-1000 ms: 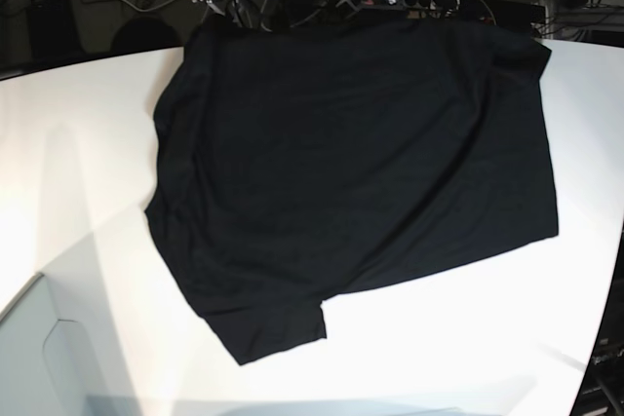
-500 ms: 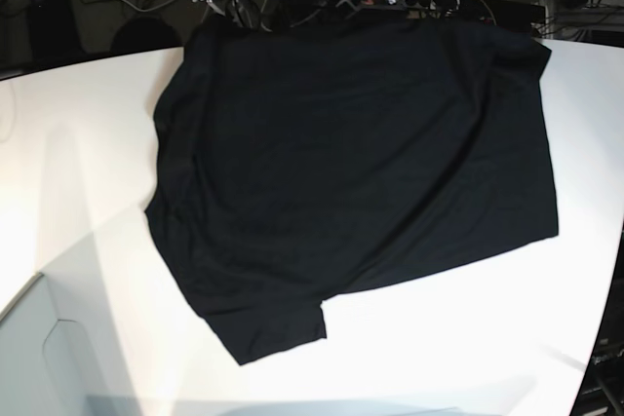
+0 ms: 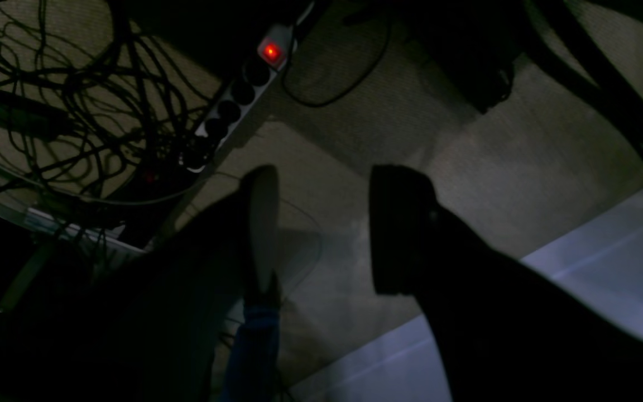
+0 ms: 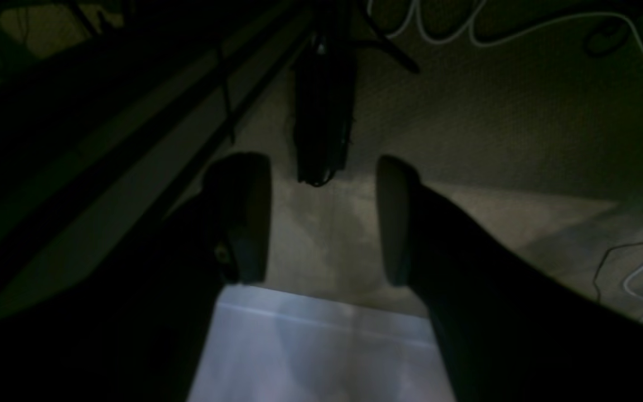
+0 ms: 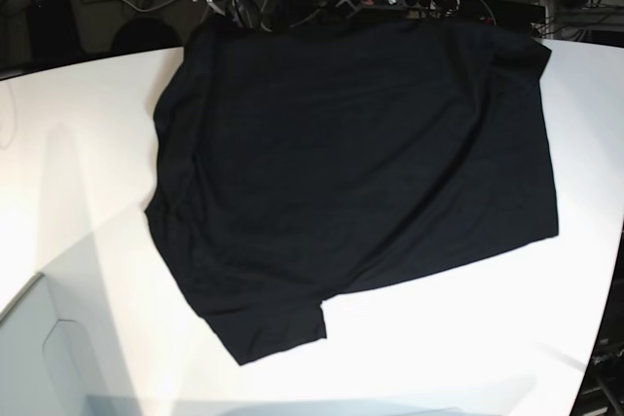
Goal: Fold the T-shirt properly
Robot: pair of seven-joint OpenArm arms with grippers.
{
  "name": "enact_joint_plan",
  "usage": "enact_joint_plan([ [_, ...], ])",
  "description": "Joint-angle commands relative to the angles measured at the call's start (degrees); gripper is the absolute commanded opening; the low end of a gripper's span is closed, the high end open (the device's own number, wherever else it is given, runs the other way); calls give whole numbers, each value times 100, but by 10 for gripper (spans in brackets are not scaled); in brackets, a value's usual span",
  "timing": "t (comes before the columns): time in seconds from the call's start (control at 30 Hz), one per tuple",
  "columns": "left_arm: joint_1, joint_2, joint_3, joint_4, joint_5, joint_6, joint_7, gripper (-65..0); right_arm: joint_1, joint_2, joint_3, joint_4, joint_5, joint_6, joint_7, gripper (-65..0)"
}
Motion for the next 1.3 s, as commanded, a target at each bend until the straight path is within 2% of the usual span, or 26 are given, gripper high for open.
enact_joint_plan([
  [0.0,-6,6,1,1,11,1,-30,-390,-33,-60,3,-5,-1,51,-5,-347],
  [0.4,-6,6,1,1,11,1,-30,-390,-25,46,3,-31,-1,51,-5,-347],
  [0.9,-6,6,1,1,11,1,-30,-390,-7,-60,30,4,16,51,-5,-347],
  [1.1,-6,6,1,1,11,1,-30,-390,-69,-51,962,-14,878,51,-14,-347],
  [1.27,-6,6,1,1,11,1,-30,-390,-77,-16,891,-22,904,51,-5,-347],
])
